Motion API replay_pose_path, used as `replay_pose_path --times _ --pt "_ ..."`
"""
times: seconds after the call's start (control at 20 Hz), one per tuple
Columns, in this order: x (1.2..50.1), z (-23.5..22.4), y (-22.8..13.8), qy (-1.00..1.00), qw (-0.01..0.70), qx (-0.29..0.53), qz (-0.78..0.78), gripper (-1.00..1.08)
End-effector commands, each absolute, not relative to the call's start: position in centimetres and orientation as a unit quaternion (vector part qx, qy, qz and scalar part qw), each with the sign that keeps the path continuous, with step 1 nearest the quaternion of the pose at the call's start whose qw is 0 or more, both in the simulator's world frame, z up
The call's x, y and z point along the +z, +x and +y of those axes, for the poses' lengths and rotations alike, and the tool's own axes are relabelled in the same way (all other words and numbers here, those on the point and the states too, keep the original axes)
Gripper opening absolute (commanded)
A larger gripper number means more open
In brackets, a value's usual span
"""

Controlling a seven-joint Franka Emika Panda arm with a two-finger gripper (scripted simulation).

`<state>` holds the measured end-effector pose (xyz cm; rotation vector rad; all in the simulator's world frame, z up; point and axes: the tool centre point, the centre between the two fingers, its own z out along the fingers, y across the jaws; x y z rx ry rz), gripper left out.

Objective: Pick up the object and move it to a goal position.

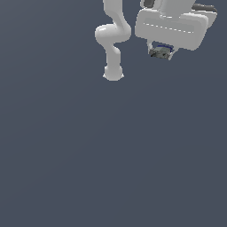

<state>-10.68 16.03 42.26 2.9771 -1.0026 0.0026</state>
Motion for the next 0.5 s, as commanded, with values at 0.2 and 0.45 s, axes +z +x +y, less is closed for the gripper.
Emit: replay_pose_path --times 0.2,0.45 --pt "45.9 16.8 -11.1 0.948 0.000 0.000 -0.319 -1.00" --pt "47.1 17.1 -11.1 0.948 0.000 0.000 -0.319 -1.00"
